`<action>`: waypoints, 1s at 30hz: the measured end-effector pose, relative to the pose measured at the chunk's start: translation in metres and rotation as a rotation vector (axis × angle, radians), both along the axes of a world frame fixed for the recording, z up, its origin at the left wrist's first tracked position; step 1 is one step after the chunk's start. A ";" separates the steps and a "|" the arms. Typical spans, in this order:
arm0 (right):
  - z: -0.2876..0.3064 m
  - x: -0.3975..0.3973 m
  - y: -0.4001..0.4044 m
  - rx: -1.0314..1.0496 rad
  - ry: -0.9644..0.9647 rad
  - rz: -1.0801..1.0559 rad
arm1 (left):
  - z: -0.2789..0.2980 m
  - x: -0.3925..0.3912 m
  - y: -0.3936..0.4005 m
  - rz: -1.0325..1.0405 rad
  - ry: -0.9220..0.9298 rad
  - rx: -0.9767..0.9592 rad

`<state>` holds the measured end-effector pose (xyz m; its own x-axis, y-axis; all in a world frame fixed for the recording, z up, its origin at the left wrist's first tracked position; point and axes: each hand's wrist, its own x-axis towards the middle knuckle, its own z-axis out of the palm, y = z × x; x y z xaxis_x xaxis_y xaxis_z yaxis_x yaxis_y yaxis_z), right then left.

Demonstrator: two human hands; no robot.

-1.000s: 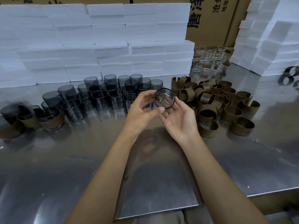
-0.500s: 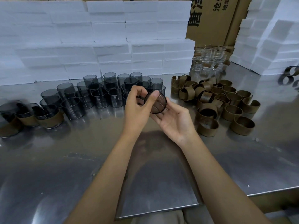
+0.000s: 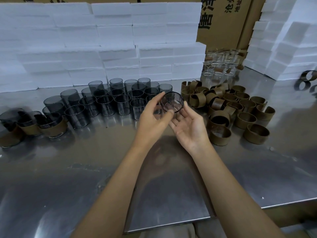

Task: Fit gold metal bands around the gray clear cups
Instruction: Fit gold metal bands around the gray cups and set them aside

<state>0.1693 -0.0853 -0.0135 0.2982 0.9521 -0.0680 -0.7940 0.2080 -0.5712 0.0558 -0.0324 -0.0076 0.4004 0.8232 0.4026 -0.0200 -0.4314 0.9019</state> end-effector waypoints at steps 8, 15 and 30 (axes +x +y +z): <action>0.006 -0.014 0.000 -0.108 -0.503 -0.224 | 0.006 -0.003 0.002 0.042 -0.141 -0.111; 0.000 -0.021 0.001 -0.042 -0.928 -0.274 | 0.014 -0.009 0.004 -0.283 -0.462 -0.675; 0.003 -0.021 0.000 -0.109 -1.014 -0.497 | 0.006 -0.010 0.006 -0.333 -0.360 -0.758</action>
<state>0.1486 -0.0856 -0.0106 0.6067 0.7163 0.3447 0.2018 0.2807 -0.9383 0.0463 -0.0263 -0.0016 0.6203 0.7825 -0.0541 -0.3735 0.3554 0.8568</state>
